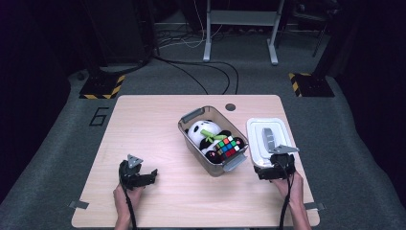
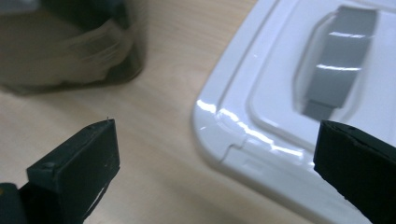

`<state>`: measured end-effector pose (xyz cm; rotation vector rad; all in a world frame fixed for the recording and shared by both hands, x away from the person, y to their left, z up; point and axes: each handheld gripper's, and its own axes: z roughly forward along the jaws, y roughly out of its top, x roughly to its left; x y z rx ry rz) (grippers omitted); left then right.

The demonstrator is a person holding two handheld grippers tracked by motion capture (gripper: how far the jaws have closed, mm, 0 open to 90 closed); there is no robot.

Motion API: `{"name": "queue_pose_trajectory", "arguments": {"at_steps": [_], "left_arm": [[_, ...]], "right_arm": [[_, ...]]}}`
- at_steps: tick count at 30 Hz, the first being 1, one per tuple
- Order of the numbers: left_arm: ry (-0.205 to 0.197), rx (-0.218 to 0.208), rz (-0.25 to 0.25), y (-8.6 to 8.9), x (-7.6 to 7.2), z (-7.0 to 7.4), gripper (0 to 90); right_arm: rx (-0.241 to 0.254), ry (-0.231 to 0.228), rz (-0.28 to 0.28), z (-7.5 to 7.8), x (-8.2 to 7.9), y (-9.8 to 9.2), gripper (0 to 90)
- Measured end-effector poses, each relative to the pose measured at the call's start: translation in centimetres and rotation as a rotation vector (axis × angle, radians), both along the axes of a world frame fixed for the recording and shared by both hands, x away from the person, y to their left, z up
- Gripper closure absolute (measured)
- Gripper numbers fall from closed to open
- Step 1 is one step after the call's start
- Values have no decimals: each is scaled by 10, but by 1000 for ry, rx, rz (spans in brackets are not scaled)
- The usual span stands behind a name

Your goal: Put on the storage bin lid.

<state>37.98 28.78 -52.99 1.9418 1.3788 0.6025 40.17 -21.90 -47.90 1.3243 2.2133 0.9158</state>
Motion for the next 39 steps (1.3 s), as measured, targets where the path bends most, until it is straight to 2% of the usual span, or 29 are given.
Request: {"name": "queue_pose_trajectory", "arguments": {"at_steps": [2,4,7,10,15,20,23,26,30,34,39], "left_arm": [[0,0,0,0,0,0,140],[0,0,1,0,0,0,139],[0,-1,1,0,0,0,140],[0,0,1,0,0,0,139],[0,0,1,0,0,0,140],[0,0,0,0,0,0,140],[0,0,0,0,0,0,140],[0,0,0,0,0,0,140],[-1,1,-1,0,0,0,141],[-1,2,-1,0,0,0,142],[-1,2,1,0,0,0,141]], "right_arm": [[-7,-28,-27,3,8,-4,0],[-8,-34,-54,4,18,-8,0],[-8,-23,-92,4,34,-12,0],[-14,-20,-108,4,47,-13,0],[-23,10,-142,0,71,-15,8],[11,22,-193,-2,89,-20,172],[-14,28,-204,-6,96,-19,286],[-22,58,-210,-12,99,-16,418],[-20,52,-218,-14,100,-14,626],[7,56,-218,-14,98,-13,662],[17,45,-207,-9,96,-12,670]]}}
